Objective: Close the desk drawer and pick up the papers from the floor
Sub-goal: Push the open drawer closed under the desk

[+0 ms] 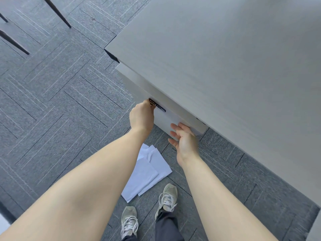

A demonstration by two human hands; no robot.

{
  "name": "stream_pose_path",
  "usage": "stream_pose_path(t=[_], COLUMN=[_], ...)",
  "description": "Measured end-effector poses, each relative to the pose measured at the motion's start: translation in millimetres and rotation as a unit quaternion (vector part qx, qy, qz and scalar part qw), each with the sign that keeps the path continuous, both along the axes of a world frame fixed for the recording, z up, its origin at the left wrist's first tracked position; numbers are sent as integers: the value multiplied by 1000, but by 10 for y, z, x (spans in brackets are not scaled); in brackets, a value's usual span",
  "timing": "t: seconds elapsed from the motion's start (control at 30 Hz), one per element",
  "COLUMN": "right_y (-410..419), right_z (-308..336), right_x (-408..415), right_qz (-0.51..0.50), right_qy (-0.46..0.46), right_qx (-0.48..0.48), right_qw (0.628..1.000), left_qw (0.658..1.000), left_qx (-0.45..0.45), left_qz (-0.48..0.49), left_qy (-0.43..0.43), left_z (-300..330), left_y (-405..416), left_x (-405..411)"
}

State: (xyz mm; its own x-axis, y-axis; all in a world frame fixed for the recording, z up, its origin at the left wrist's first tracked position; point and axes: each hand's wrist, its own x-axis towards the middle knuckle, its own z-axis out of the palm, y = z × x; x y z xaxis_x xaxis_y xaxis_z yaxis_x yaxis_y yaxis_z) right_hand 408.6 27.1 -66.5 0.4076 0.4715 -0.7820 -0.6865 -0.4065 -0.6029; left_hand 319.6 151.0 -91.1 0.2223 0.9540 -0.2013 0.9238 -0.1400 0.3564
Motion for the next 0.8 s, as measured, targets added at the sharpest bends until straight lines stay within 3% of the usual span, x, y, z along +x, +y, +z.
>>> stream_pose_path(t=[0.3, 0.53, 0.8], right_y=[-42, -34, 11], right_z=[15, 26, 97], right_x=[70, 91, -64], right_qz=[27, 41, 14], right_qy=[15, 18, -19], right_qx=[4, -6, -24], right_qw=[1000, 999, 999], left_qw=[998, 984, 948], left_qx=[3, -135, -263], left_qz=[-59, 47, 59], left_qy=[30, -108, -171], left_z=[9, -58, -26], left_y=[-25, 82, 97], left_x=[-35, -73, -375])
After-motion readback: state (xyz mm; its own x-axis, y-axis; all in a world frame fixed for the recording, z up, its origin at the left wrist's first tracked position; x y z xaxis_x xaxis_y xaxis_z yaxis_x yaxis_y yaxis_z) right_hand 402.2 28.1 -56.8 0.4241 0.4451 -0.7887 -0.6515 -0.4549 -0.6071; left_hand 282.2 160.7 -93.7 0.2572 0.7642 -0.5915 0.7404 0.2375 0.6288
